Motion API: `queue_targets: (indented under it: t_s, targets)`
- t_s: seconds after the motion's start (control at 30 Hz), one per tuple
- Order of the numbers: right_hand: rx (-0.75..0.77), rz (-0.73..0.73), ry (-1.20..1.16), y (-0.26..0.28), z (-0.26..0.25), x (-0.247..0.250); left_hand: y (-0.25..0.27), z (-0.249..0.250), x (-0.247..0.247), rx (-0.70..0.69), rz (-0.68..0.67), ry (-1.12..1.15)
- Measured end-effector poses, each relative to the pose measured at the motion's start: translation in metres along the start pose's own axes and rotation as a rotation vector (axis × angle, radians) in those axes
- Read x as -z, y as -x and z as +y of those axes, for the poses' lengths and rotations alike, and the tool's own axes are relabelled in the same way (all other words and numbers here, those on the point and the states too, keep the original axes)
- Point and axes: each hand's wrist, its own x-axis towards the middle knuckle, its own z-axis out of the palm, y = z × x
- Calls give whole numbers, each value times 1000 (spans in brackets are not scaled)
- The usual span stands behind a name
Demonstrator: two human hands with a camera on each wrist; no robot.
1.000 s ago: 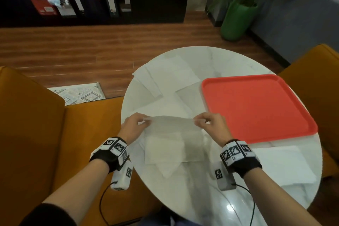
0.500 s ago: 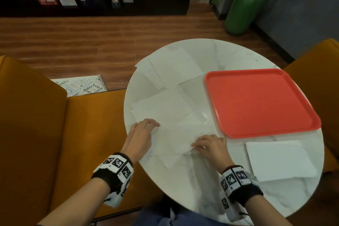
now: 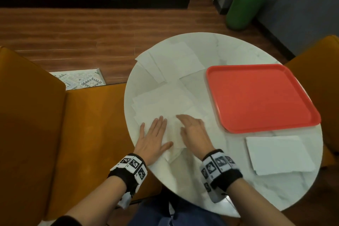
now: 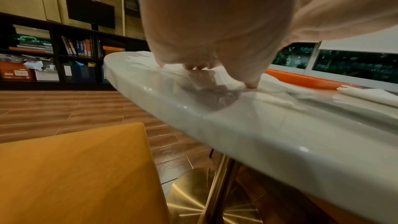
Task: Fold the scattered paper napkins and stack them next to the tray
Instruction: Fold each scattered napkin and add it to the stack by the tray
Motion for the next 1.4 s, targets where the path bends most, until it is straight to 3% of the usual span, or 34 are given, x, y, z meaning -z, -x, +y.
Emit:
queue_targets:
  t_s: [0.1, 0.17, 0.53, 0.73, 0.87, 1.0, 1.13, 1.2, 1.3, 1.4]
  targets:
    - [38, -303, -6, -8, -26, -29, 2, 3, -2, -5, -47, -56]
    - [37, -375, -16, -9, -28, -44, 3, 4, -3, -4, -64, -81]
    - [-262, -259, 174, 4, 46, -14, 0, -1, -11, 31, -28, -10]
    - [-241, -38, 412, -11, 44, -8, 0, -3, -11, 31, -15, 30]
    - [-241, 2, 454, -18, 43, -3, 0, -1, -7, 50, -12, 31]
    - [-293, 84, 281, -18, 42, 11, -3, 9, 15, 64, 67, 50]
    - [-170, 119, 18, -4, 39, 34, -12, 23, 44, -7, 198, 151]
    - [-118, 147, -141, 6, 39, 51, -19, 29, 63, -58, 170, 259]
    - [-217, 163, -492, 25, 45, 76, -22, 43, 88, -142, 74, 555]
    - [-335, 148, -807, 43, 65, 81, -21, 61, 104, -204, 99, 701]
